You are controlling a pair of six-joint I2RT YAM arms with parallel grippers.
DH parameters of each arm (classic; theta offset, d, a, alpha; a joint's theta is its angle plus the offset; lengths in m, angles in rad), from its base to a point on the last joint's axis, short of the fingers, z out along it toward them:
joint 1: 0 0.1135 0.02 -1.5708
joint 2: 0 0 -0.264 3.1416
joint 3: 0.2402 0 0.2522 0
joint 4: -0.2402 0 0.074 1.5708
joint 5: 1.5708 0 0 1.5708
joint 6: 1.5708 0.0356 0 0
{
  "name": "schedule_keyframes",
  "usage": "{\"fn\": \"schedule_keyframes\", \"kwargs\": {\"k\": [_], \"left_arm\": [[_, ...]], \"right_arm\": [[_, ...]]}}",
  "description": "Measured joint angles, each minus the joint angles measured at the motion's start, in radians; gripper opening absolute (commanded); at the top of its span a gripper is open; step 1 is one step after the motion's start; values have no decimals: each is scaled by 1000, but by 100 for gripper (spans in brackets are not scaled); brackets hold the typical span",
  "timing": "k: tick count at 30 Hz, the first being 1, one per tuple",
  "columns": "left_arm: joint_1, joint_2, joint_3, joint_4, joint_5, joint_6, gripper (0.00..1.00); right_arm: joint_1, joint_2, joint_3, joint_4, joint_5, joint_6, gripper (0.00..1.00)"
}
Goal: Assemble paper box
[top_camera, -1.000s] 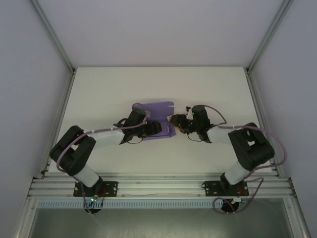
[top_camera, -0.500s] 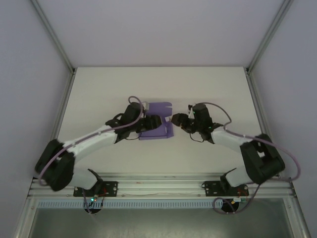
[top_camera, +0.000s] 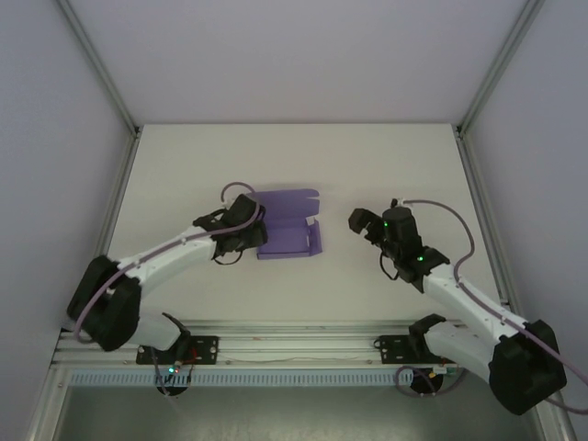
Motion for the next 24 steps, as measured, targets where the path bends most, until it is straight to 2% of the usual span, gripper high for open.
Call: {"fn": "schedule_keyframes", "kwargs": {"k": [2,6,11,14,19,24], "left_arm": [[1,52,18,13,14,19,57],[9,121,36,52,39,51,32],[11,185,38,85,61,68,30],[11,209,38,88,64,68,23],[11,224,38,97,61,83,0],[10,214,38,118,60,103,0]], "right_arm": [[-3,-16,-14,-1,13,2,100],[-10,-17,-32,2,23,-13,100],[-23,27,-31,2,29,-20,100],[-29,50,-31,2,29,-21,100],[-32,54,-31,2,25,-20,100],[-32,54,-31,2,-13,-26,100]]}}
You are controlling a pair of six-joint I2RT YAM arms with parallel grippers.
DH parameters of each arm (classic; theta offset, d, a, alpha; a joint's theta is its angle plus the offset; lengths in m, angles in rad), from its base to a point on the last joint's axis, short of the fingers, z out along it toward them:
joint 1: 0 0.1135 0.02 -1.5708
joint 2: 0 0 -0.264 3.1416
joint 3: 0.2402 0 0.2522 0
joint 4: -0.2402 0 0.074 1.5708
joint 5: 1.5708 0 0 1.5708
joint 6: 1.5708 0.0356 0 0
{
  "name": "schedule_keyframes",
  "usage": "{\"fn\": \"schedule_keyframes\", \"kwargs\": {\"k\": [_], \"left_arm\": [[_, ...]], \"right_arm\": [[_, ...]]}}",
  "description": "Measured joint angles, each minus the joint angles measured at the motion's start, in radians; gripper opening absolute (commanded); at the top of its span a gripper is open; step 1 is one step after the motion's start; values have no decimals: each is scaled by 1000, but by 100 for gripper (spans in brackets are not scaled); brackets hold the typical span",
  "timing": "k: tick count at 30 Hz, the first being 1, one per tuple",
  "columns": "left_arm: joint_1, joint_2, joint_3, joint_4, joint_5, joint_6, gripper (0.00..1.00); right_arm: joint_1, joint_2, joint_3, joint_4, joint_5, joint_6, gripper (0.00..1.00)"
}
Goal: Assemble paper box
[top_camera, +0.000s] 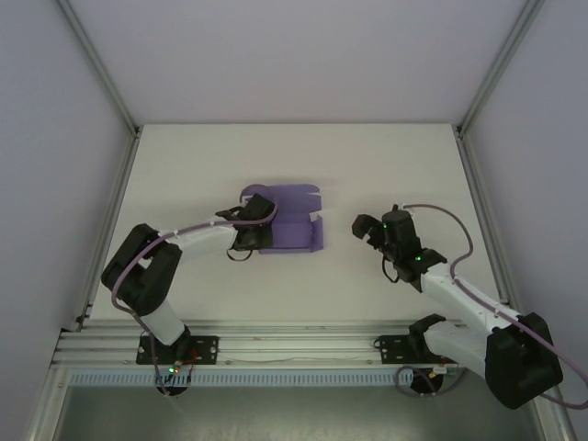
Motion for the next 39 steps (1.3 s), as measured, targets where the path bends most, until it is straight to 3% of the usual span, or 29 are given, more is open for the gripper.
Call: {"fn": "schedule_keyframes", "kwargs": {"k": [5,11,20,29,39], "left_arm": [[-21,-106,-7,63,-4,14,0],[-60,-314,-63,197,-36,19,0],[-80,-332,-63,220,-87,46,0],[-80,-292,-60,220,-101,64,0],[-85,-263,-32,218,-109,64,0]], "right_arm": [[-31,-1,7,-9,-71,1,85],[-89,-1,29,55,-296,32,67],[-89,19,138,209,-579,52,63],[-73,109,169,228,-663,51,55],[13,184,231,204,-649,12,47]]}}
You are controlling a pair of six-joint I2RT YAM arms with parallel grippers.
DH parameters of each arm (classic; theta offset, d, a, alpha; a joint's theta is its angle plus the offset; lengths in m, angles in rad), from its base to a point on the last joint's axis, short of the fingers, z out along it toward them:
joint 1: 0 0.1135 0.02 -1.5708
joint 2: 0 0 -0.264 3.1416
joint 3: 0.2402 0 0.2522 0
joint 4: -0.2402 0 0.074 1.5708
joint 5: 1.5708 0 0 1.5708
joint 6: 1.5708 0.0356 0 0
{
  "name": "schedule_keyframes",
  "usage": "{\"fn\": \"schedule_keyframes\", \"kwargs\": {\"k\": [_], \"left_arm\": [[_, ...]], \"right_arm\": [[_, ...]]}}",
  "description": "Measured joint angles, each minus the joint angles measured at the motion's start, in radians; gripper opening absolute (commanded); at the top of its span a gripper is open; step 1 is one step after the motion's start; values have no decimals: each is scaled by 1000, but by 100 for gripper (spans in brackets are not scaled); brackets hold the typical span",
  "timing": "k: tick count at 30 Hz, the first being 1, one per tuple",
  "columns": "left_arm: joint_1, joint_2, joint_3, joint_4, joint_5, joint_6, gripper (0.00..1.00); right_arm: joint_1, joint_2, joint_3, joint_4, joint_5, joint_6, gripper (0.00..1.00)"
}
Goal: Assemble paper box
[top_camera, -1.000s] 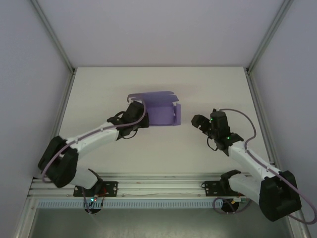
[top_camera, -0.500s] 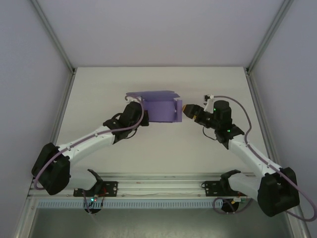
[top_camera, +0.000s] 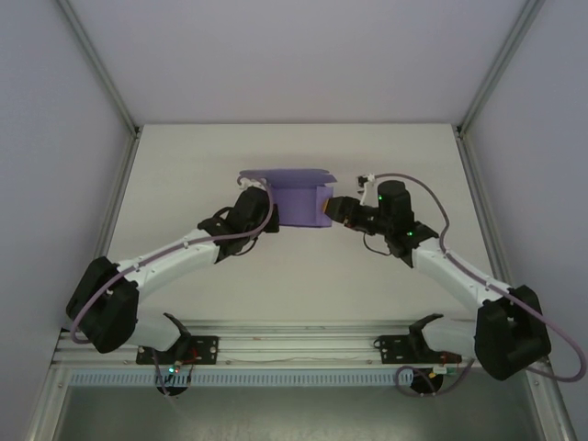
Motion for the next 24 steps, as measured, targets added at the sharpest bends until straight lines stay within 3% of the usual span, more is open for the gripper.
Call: {"fn": "schedule_keyframes", "kwargs": {"k": [6,11,17,24], "left_arm": [[-31,3,19,-26,-77,5,0],[-67,17,55,-63,-172,3,0],[-91,60,98,-87,-224,-3,0],[-95,75,118,-106,-227,-34,0]], "right_arm": [[36,47,48,-46,85,-34,45],[113,58,91,-122,327,-73,46],[164,68,74,-82,514,-80,51],[180,126,61,39,529,-88,54]]}}
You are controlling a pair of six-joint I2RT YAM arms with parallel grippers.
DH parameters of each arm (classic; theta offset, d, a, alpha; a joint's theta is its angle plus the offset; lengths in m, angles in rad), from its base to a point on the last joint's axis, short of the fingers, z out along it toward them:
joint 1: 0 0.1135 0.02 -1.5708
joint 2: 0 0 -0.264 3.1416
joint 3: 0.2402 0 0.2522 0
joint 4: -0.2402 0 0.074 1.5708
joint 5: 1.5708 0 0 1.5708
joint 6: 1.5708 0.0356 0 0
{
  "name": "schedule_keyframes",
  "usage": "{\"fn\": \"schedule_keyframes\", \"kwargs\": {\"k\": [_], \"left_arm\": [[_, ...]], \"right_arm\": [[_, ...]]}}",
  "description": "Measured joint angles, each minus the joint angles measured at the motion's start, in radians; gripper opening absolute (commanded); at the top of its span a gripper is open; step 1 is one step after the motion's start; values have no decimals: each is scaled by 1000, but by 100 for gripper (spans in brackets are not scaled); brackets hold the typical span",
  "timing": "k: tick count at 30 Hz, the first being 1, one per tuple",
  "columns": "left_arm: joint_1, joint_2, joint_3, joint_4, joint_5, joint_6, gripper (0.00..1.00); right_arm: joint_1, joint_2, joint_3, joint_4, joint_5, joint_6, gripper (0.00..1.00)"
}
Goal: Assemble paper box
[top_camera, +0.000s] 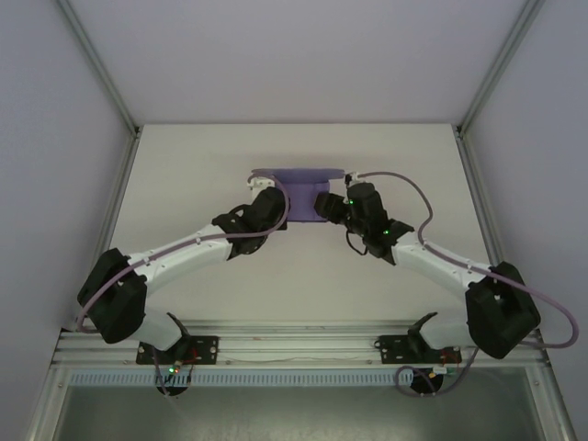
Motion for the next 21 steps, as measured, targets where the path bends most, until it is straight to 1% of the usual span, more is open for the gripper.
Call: {"fn": "schedule_keyframes", "kwargs": {"k": [2,4,6,9,11,15,18,21], "left_arm": [[-3,1,6,-7,1,-11,0],[-4,2,8,-11,2,-16,0],[-4,2,11,-15,3,-16,0],[-6,2,11,-17,3,-19,0],[-11,2,11,-19,2,-23,0],[-16,3,21,-50,-3,-39,0],[-16,10,29,-68,-13,-50,0],[-16,16,48,-84,-28,-58,0]], "right_arm": [[-2,5,-6,37,-14,3,54],[-2,5,-8,52,-20,4,51],[-2,5,-7,55,-18,3,51],[-2,6,-6,35,3,0,51],[0,12,0,15,32,-1,48],[13,39,23,-34,96,-4,34],[44,57,69,-71,153,-9,19],[60,70,105,-114,220,-20,7]]}}
